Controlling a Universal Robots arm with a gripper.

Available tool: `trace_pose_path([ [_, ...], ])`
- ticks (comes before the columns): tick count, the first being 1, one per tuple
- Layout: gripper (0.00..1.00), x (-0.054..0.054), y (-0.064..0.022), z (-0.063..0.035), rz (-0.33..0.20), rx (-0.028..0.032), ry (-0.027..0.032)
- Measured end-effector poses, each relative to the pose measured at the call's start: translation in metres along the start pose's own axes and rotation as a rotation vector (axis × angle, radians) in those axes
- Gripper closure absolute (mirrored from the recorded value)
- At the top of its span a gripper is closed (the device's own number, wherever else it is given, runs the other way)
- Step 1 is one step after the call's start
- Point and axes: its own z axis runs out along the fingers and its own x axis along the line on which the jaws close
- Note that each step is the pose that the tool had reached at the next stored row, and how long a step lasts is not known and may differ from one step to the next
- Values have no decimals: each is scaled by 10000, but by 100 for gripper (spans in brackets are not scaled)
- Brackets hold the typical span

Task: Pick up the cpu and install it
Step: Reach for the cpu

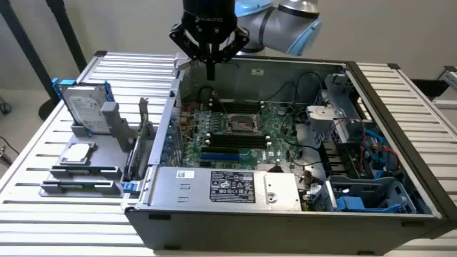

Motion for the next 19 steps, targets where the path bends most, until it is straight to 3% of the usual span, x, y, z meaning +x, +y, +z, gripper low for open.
trace_pose_path([
  [14, 89, 5, 0, 0, 1, 0, 0],
  [19, 89, 210, -15, -4, 0, 0, 0],
])
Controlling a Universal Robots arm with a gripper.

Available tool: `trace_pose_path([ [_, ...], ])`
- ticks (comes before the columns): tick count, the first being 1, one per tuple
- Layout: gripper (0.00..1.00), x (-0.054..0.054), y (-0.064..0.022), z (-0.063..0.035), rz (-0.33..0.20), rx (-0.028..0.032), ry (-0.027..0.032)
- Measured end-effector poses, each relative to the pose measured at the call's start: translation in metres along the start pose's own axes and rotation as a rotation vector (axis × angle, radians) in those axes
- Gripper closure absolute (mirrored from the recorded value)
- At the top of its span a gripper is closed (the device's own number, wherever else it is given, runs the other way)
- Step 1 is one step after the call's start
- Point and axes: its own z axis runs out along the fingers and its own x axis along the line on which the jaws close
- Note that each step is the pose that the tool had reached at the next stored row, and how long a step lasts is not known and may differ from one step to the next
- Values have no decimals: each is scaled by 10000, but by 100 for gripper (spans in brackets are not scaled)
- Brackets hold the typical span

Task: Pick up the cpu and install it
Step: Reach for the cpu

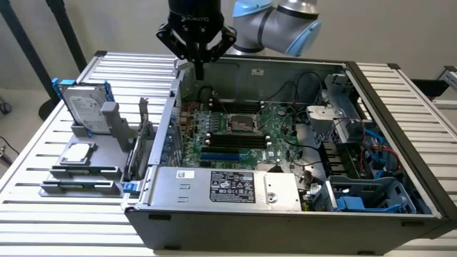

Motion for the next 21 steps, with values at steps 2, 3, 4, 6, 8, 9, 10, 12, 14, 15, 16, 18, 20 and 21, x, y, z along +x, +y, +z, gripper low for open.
trace_pose_path([
  [2, 89, 91, -6, -2, 1, 0, 1],
  [3, 89, 136, -9, -2, 1, -2, 0],
  [4, 89, 183, -13, -3, 0, -1, 1],
  [6, 89, 273, -19, -4, 2, -1, 0],
  [8, 89, 364, -26, -5, -1, -2, 0],
  [9, 89, 409, -29, -6, 1, -1, 0],
  [10, 89, 454, -32, -6, 2, -2, 0],
  [12, 89, 544, -38, -6, 0, -1, 1],
  [14, 89, 635, -45, -7, 1, -1, 0],
  [15, 89, 682, -48, -7, 1, -2, 0],
  [16, 89, 728, -51, -8, 0, -2, 1],
  [18, 89, 817, -57, -9, 1, -2, 1],
  [20, 89, 907, -64, -11, 0, -2, 3],
  [21, 89, 951, -67, -12, 0, -1, 6],
])
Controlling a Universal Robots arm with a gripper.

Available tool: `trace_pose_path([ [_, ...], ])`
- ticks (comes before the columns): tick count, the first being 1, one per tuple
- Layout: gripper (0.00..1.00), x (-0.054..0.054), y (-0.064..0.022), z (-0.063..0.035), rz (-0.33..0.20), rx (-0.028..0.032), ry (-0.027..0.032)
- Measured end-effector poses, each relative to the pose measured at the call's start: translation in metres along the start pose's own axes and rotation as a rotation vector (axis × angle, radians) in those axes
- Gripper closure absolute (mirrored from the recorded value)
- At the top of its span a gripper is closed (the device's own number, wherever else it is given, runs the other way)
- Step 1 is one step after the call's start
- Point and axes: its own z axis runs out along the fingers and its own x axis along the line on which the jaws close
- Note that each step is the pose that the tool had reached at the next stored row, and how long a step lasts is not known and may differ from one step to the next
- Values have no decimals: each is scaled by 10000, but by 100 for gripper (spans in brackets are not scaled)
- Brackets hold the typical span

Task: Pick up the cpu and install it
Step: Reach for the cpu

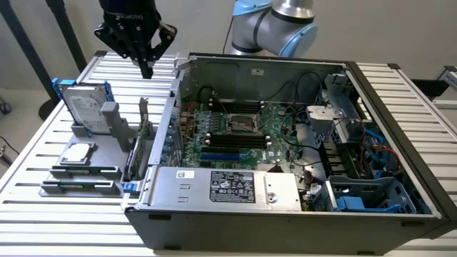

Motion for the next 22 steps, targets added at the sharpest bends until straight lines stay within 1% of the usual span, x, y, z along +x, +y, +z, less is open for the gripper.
trace_pose_path([
  [11, 89, 503, -36, -3, 2, 2, 42],
  [22, 89, 999, -72, 9, 7, 8, 129],
])
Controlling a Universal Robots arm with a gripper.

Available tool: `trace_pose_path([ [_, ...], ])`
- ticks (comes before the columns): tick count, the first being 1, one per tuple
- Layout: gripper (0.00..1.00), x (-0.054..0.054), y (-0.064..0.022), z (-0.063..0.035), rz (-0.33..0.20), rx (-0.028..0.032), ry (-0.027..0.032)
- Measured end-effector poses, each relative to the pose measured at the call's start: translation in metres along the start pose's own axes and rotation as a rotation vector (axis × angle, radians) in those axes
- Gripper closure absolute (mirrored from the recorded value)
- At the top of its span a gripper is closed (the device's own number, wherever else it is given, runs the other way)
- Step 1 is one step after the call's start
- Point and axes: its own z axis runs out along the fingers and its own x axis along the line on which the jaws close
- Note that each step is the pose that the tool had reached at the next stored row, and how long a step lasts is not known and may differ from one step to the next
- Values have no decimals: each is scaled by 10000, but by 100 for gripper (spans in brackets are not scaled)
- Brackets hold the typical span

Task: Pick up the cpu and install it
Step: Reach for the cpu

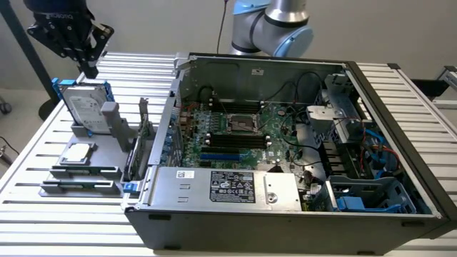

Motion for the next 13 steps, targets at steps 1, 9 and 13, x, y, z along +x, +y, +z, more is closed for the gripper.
trace_pose_path([
  [1, 89, 49, -3, 3, 1, 0, 9],
  [9, 89, 411, -30, 24, 4, 7, 87],
  [13, 89, 590, -44, 39, 7, 9, 128],
])
